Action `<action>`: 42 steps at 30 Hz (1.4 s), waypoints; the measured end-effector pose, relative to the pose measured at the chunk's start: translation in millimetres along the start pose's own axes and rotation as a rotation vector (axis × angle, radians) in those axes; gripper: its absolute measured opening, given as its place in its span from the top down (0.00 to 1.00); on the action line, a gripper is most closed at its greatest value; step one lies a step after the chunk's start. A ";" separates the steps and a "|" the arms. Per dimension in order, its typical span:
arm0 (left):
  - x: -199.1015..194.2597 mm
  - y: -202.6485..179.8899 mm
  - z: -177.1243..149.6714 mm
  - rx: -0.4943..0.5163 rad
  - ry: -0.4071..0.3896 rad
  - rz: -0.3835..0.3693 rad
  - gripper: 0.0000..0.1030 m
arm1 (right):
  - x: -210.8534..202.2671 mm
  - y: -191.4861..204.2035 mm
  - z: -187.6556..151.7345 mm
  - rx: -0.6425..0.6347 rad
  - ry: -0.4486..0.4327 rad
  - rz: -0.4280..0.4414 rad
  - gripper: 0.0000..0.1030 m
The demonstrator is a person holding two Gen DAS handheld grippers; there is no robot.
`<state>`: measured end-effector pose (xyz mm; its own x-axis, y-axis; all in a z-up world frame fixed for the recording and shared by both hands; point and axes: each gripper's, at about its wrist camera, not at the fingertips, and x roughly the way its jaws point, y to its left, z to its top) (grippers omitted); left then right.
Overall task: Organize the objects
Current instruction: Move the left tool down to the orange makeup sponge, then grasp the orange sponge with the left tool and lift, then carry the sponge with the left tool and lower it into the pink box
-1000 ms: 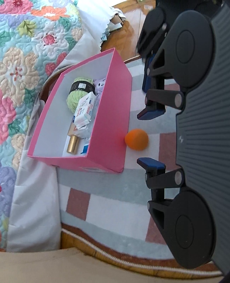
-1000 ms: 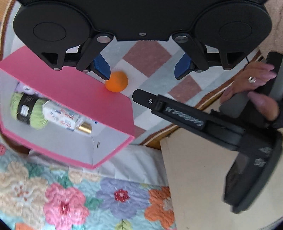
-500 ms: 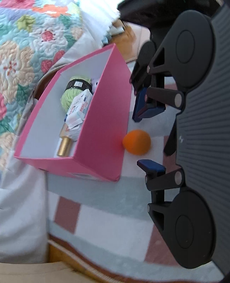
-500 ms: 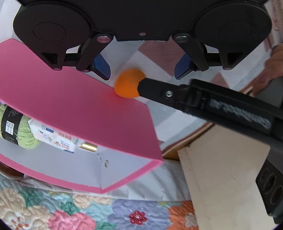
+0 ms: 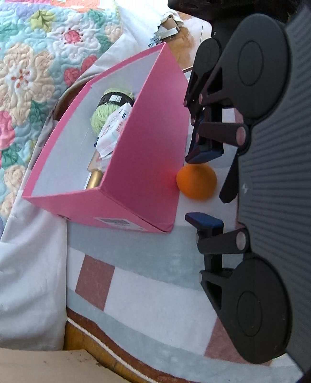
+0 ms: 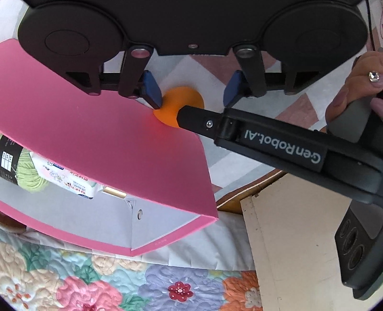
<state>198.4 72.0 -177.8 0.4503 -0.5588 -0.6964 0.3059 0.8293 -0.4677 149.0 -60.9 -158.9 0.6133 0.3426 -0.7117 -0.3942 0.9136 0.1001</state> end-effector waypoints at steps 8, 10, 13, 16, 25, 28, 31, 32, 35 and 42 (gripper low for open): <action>4.1 -11.7 -5.2 0.054 -0.020 -0.007 0.71 | 1.7 1.6 0.8 -0.031 0.005 -0.064 0.60; 4.0 -10.5 -4.8 0.045 -0.020 -0.010 0.71 | -0.3 1.2 -1.5 -0.024 0.011 -0.064 0.60; 3.9 -6.2 -4.5 0.031 -0.021 -0.021 0.70 | 5.6 2.4 -3.6 -0.029 0.025 -0.068 0.60; 3.7 -8.5 -7.3 0.053 -0.029 -0.029 0.70 | 8.0 4.0 -10.0 -0.046 0.015 -0.076 0.60; 0.6 -10.6 -7.4 -0.012 0.010 -0.086 0.71 | -2.1 6.2 -3.7 -0.087 0.010 -0.108 0.59; -8.0 -18.4 -7.4 0.007 0.003 -0.098 0.71 | -12.0 5.8 -0.9 -0.095 0.002 -0.107 0.58; -16.1 -25.3 -9.5 0.002 0.017 -0.124 0.71 | -27.4 8.4 -0.5 -0.112 -0.019 -0.117 0.56; -19.2 -28.1 -11.1 0.003 0.020 -0.128 0.71 | -34.4 8.5 -3.0 -0.113 -0.023 -0.118 0.56; -31.5 -40.6 -21.6 0.015 -0.017 -0.108 0.71 | -52.1 10.6 -4.5 -0.105 -0.034 -0.100 0.55; -53.1 -80.7 -32.2 0.084 -0.016 -0.081 0.71 | -89.3 15.1 -14.3 -0.056 -0.071 -0.089 0.54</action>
<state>122.8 34.8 -120.6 0.4342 -0.6241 -0.6496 0.4102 0.7790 -0.4743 78.5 -80.8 -103.8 0.6940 0.2771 -0.6645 -0.3726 0.9280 -0.0021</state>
